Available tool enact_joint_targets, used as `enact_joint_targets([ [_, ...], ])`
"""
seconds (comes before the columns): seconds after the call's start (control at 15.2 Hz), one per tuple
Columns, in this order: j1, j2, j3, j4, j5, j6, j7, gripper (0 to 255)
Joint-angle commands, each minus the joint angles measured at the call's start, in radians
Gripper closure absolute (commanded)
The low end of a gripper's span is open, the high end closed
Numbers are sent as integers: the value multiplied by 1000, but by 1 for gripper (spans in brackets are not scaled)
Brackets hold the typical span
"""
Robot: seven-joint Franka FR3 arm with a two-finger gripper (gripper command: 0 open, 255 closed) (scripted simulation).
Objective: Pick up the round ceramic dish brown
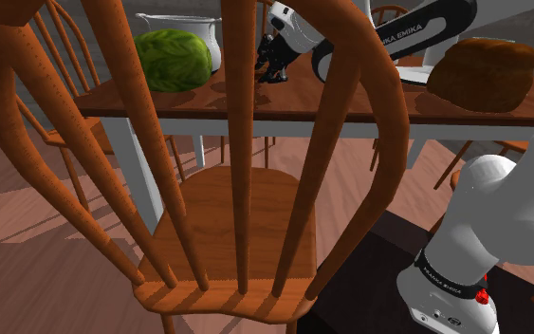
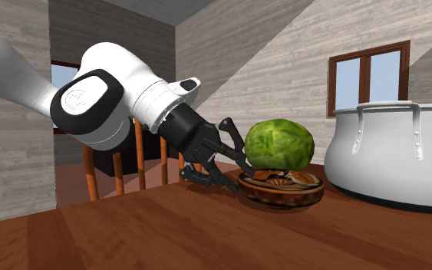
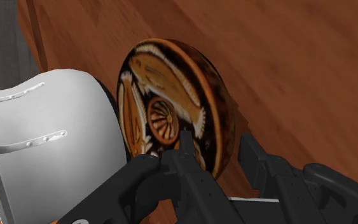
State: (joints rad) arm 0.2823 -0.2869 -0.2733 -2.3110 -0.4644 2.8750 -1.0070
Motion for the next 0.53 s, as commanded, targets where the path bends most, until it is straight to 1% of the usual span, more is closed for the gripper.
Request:
enact_joint_targets([
  [0.0,0,0,0,0,0,0,0,255],
  [0.13,-1,0,0,-1,-1,0,0,255],
  [0.46,23,-22,-8,46,34,-68,-35,255],
])
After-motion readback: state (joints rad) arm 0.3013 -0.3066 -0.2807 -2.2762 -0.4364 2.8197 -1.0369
